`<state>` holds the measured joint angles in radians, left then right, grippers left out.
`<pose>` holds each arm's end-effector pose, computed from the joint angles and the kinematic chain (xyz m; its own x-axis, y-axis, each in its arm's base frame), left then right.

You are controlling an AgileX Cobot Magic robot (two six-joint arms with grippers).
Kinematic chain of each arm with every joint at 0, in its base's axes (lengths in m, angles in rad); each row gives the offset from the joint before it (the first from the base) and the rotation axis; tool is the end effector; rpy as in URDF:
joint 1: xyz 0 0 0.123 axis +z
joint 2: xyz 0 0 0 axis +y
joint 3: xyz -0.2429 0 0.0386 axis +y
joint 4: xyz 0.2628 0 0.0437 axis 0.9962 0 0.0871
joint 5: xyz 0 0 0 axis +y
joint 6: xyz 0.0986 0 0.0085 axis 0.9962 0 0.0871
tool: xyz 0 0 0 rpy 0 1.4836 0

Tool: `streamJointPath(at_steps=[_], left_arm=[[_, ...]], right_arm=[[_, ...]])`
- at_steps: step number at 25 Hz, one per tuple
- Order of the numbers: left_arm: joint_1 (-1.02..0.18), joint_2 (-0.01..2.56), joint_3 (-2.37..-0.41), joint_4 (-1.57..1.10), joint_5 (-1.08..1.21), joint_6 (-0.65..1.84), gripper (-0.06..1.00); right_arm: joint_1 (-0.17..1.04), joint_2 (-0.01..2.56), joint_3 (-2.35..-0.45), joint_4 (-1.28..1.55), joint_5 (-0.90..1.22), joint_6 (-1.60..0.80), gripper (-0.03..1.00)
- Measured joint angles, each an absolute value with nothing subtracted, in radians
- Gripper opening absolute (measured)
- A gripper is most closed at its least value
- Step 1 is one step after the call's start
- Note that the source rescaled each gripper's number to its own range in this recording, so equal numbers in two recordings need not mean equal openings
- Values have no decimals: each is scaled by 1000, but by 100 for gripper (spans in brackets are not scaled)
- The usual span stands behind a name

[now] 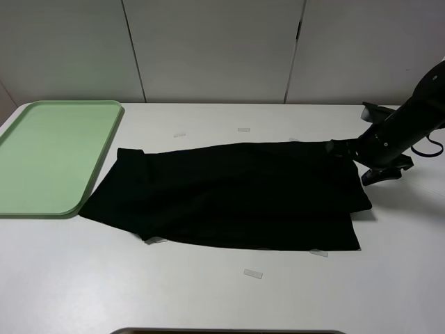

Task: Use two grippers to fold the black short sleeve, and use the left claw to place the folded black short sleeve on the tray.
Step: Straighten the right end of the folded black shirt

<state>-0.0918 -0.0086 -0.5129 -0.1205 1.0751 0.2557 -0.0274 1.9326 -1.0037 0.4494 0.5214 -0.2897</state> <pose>0.0497 -0.0151 0.2842 -0.3999 0.2334 -0.8864 0.2693 0.9543 0.1298 0.3388 0.0122 0.0586 -0.9655 0.1302 -0.2253 0.0759 0.9691 0.2348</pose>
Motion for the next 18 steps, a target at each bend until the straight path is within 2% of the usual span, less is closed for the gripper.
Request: streamJointPath(at_steps=[9,18], left_arm=[[-92,-9,-513,-120,1075,256,100],[-92,-9,-513,-120,1075,256,100]], right_arm=[[4,1939,-989,565,526,-375,100],[105,1938,-930,656,507,-381,98]])
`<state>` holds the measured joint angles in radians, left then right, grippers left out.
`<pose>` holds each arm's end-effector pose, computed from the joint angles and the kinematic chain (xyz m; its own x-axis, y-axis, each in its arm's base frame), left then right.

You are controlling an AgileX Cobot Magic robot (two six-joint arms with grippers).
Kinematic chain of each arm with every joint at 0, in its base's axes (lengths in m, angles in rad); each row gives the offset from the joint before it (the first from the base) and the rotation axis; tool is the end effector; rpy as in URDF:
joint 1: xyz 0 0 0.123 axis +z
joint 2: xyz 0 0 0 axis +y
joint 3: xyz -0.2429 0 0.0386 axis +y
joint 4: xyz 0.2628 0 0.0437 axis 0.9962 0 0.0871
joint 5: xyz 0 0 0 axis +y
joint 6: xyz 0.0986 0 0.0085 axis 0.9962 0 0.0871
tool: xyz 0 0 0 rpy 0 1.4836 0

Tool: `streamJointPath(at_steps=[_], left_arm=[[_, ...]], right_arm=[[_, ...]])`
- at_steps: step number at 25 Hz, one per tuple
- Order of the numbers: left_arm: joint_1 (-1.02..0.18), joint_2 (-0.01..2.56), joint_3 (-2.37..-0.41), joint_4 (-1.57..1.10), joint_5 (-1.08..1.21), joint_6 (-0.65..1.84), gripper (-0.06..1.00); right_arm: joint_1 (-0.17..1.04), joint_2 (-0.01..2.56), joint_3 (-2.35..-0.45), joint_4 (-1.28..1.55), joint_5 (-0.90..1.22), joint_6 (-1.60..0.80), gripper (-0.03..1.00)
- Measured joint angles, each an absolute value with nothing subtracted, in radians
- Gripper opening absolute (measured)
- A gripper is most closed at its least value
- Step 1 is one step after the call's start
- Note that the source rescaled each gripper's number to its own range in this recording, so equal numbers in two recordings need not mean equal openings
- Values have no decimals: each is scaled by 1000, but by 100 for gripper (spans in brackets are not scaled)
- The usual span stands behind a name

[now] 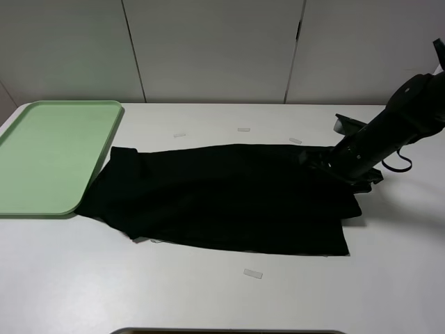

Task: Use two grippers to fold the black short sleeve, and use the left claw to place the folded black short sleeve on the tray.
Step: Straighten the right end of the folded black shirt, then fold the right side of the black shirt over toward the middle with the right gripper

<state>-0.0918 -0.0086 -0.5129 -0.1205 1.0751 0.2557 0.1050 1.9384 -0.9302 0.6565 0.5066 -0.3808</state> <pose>0.0497 -0.0151 0.2842 -0.3999 0.2334 -0.8864 0.2693 0.9543 0.1298 0.3176 0.0630 0.0449 -0.9809 0.0988 -0.1676 0.0385 0.9430 0.3307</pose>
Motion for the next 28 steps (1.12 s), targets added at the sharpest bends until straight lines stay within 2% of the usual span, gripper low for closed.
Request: streamJointPath(at_steps=[4,5,6,10,11,17,21,28], left_arm=[[-92,-9,-513,-120,1075,256,100],[-92,-9,-513,-120,1075,256,100],[-92,-9,-513,-120,1075,256,100],[-92,-9,-513,-120,1075,256,100],[-92,-9,-513,-120,1075,256,100],[-92,-9,-513,-120,1075,256,100],[-92,-9,-513,-120,1075,256,100],[-92,-9,-513,-120,1076,256,100]], right_arm=[[154,1938,-924,676,498,-381,74],[171,1940,-924,679,487,-381,57],[171,1940,-924,679,487,-381,57],[181,1940,-924,683,464,-381,12],[182,1940,-924,679,463,-381,9],[182,1940,-924,598,461,-381,9],[169,1930,-924,392,492,-362,9],[126,1892,-924,-34,560,-81,9]])
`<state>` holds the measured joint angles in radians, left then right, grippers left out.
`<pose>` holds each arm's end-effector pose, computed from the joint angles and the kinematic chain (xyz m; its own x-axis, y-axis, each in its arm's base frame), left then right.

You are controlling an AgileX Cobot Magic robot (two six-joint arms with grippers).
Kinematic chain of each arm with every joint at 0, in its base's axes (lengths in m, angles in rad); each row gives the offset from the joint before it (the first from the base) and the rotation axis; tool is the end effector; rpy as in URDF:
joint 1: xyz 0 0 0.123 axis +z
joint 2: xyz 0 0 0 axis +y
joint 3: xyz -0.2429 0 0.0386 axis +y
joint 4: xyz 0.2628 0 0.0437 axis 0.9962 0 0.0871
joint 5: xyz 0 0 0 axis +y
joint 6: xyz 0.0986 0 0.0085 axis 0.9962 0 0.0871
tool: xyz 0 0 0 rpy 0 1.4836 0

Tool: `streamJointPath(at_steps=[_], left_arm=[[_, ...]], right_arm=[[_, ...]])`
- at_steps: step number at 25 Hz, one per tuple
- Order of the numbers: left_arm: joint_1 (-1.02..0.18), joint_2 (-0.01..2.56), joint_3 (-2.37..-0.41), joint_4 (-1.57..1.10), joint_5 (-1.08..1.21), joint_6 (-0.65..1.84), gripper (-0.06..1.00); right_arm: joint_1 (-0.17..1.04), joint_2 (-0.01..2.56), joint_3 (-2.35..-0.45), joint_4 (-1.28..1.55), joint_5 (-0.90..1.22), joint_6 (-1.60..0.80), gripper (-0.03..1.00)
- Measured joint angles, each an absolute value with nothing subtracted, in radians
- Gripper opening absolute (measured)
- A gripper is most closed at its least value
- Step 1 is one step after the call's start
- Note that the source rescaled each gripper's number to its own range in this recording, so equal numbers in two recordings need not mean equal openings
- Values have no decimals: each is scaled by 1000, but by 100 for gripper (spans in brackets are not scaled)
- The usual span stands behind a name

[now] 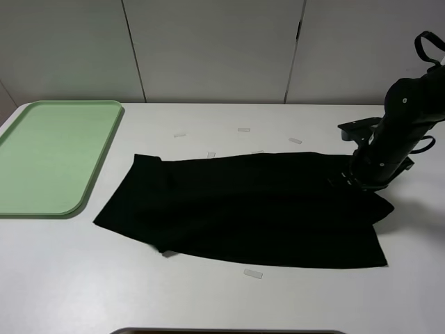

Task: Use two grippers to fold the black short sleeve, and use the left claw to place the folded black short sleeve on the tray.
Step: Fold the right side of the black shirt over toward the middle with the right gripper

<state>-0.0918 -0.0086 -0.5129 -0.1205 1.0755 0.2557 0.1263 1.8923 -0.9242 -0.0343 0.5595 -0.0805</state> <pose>0.0497 -0.0151 0.2842 -0.4002 0.2335 -0.8862 0.2694 0.9542 0.1297 0.3089 0.0374 0.0514 -0.9642 -0.2326 -0.1275 -0.2304 0.9726 -0.0322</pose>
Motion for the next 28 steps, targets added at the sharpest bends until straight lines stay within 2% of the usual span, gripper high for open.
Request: streamJointPath(at_steps=[5,11,15,18,28], left_arm=[[-92,-9,-513,-120,1076,256,100],[-92,-9,-513,-116,1076,256,100],[-92,-9,-513,-114,1076,256,100],[-92,-9,-513,-114,1076,256,100],[-92,-9,-513,-113,1076,256,100]], right_arm=[[115,1856,-934,-306,624,174,9],[122,1844,-934,-337,631,241,9],[170,1843,-934,-356,653,285,9],[251,1821,-938,-339,695,312,9],[394,1747,-1081,-292,790,323,9]])
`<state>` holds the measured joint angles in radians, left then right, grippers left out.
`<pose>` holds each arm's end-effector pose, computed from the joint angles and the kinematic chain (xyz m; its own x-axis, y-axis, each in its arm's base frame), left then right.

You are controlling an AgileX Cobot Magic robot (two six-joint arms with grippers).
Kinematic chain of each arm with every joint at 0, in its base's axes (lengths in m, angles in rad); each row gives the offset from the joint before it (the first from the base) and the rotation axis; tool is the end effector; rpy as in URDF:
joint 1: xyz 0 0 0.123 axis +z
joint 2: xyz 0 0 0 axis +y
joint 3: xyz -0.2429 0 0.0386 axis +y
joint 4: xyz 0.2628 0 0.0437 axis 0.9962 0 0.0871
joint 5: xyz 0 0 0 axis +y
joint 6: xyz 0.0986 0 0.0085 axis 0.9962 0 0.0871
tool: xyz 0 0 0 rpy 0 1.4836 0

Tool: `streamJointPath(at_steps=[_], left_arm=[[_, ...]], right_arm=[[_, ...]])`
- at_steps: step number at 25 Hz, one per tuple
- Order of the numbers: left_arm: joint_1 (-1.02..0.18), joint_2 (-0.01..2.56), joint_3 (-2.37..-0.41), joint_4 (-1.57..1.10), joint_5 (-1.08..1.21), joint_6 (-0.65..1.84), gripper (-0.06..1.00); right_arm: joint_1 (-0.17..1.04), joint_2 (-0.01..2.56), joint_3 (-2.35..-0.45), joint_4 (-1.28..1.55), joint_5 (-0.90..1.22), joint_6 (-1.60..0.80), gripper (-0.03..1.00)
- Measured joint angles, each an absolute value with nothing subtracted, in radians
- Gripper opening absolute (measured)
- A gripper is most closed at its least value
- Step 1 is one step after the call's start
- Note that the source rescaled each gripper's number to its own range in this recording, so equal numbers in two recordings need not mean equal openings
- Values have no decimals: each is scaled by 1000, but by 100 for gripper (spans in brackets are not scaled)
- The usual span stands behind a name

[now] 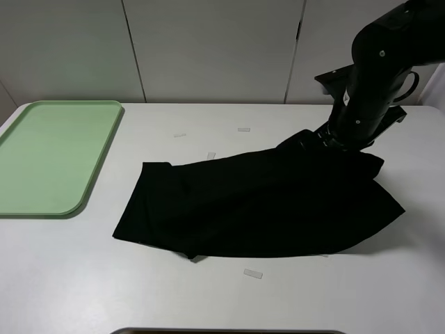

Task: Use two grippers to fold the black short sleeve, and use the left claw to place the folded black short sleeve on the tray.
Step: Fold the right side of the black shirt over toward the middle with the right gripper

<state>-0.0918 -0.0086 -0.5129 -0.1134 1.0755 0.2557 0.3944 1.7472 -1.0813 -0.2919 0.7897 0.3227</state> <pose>0.0498 -0.0145 0.2841 -0.4007 0.2370 -0.8850 0.2655 0.9546 0.1354 0.3177 0.1103 0.1329 -0.9324 -0.2672 -0.2434 -0.2295 0.9579 -0.1726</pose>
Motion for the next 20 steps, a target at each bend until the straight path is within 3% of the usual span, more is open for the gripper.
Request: streamJointPath(at_steps=[10,20], left_arm=[[-92,-9,-513,-113,1076,256,100],[-92,-9,-513,-113,1076,256,100]], right_arm=[[496,1798,-1091,-194,771,330,9],[600,1820,-1091,-31,606,337,9]])
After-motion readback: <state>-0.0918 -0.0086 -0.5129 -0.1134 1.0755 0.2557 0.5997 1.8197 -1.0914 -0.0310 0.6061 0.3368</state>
